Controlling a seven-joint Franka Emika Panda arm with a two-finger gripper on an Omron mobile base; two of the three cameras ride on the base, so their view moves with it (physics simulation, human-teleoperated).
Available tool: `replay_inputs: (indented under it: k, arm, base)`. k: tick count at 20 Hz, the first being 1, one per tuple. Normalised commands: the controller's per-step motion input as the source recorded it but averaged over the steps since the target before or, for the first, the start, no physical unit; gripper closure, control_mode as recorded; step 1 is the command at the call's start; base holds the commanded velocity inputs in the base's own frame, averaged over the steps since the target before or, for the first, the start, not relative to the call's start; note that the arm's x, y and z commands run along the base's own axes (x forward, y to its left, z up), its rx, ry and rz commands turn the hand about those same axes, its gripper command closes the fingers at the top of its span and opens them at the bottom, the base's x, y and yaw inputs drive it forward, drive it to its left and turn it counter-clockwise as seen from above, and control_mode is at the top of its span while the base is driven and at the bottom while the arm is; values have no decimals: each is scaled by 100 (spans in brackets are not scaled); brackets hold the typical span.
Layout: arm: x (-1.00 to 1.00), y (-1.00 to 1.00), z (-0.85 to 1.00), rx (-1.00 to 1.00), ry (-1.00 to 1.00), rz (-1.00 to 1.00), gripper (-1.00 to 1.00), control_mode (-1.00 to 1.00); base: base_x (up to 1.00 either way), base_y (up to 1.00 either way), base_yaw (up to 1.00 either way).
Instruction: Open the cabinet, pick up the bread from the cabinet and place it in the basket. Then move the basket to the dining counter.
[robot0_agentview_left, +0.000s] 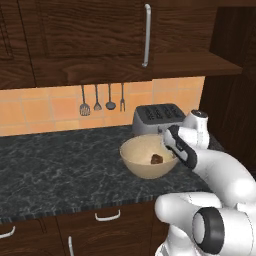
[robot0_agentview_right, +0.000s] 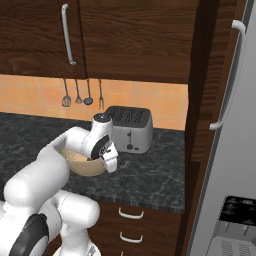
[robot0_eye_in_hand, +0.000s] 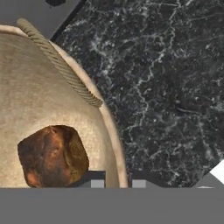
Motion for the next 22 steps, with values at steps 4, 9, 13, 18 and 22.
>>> replay_inputs:
  k: [4,9,13,18,22]
  arm:
    - [-64,0,8,0,-7,-43,100,-100]
    - [-74,0,78,0,-28,-23,100,-100]
    - [-77,-13,100,0,-14,-11,100,-100]
    - [-85,-29,100,0,0,-20,100,-100]
    - [-71,-9,94,0,-1,-20,100,-100]
  base:
    - [0,0,0]
    - [0,0,0]
    - [0,0,0]
    - [0,0,0]
    - [0,0,0]
